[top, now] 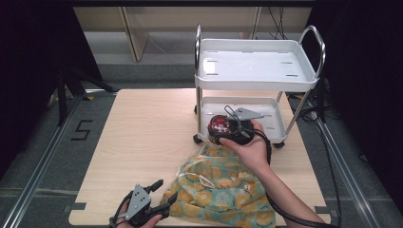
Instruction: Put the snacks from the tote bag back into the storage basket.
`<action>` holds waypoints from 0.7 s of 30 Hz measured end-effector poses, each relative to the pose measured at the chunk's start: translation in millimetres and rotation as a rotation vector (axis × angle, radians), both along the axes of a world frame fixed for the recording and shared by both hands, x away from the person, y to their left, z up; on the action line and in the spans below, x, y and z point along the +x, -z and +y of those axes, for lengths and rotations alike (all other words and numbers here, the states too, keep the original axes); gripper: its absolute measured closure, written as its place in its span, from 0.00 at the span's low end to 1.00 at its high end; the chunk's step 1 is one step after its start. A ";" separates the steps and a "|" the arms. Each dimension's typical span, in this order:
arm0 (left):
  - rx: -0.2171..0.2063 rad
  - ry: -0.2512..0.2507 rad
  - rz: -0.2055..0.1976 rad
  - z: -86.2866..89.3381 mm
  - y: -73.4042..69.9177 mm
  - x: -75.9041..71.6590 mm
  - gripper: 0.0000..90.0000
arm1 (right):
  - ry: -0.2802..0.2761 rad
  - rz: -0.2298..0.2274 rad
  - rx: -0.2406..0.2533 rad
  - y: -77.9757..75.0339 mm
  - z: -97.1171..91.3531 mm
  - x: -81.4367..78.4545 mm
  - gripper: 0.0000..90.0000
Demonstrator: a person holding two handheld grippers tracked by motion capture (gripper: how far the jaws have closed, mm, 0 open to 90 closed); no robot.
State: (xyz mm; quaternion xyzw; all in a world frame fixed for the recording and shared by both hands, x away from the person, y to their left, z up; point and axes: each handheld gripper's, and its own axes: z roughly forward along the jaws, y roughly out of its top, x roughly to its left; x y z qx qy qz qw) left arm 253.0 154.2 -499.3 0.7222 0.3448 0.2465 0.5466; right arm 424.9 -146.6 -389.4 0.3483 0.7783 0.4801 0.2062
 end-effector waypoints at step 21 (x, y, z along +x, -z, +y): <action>0.006 -0.001 0.003 0.6 0.1 0.1 0.37 | 0.011 -0.006 -0.040 -0.7 -2.6 11.6 0.30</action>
